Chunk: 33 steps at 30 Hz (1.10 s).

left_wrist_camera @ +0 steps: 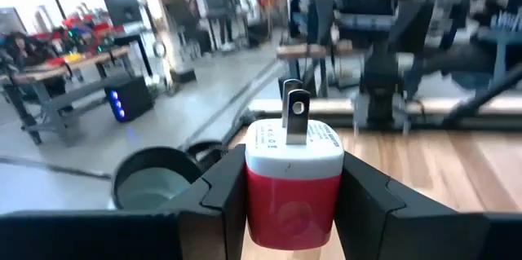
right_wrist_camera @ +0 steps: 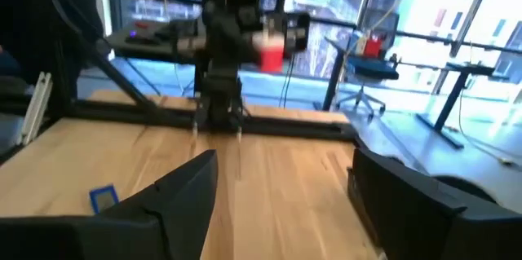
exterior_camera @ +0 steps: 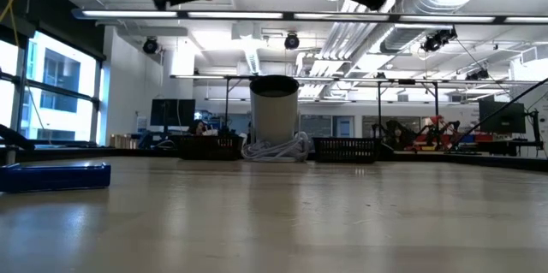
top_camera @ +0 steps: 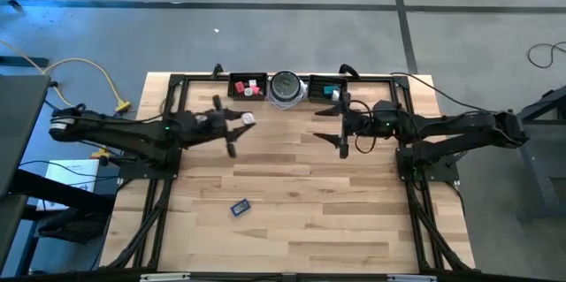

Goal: Pick & Place Office items
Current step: Put the pink charger adapter into the left black basket

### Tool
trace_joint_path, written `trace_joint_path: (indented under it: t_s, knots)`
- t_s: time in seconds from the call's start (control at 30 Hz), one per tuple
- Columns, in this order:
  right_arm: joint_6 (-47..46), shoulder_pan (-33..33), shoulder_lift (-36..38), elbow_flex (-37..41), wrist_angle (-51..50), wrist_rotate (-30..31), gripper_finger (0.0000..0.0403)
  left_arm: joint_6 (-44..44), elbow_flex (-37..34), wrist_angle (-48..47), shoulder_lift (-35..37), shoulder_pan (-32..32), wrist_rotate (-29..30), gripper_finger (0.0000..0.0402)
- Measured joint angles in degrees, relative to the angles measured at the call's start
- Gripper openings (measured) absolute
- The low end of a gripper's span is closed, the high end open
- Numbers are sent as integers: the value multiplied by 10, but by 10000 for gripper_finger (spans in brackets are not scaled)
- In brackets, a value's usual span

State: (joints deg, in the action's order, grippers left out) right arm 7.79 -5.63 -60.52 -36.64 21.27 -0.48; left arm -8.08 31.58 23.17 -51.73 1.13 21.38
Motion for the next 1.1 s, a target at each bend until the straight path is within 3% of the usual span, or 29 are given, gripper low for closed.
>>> trace_joint_path:
  t_s: [0.33, 0.67, 0.87, 1.1]
  knots:
    - [-3, 0, 26, 0, -86, 22, 271, 23, -121, 21, 176, -3, 32, 127]
    - [-24, 0, 87, 3, -165, 25, 271, 22, -182, 47, 189, -7, 79, 127]
    - [-56, 0, 154, 56, -171, 40, 271, 24, -215, 86, 198, -29, 91, 127]
    - [-96, 0, 232, 129, -172, 55, 271, 1, -221, 73, 263, -37, 92, 127]
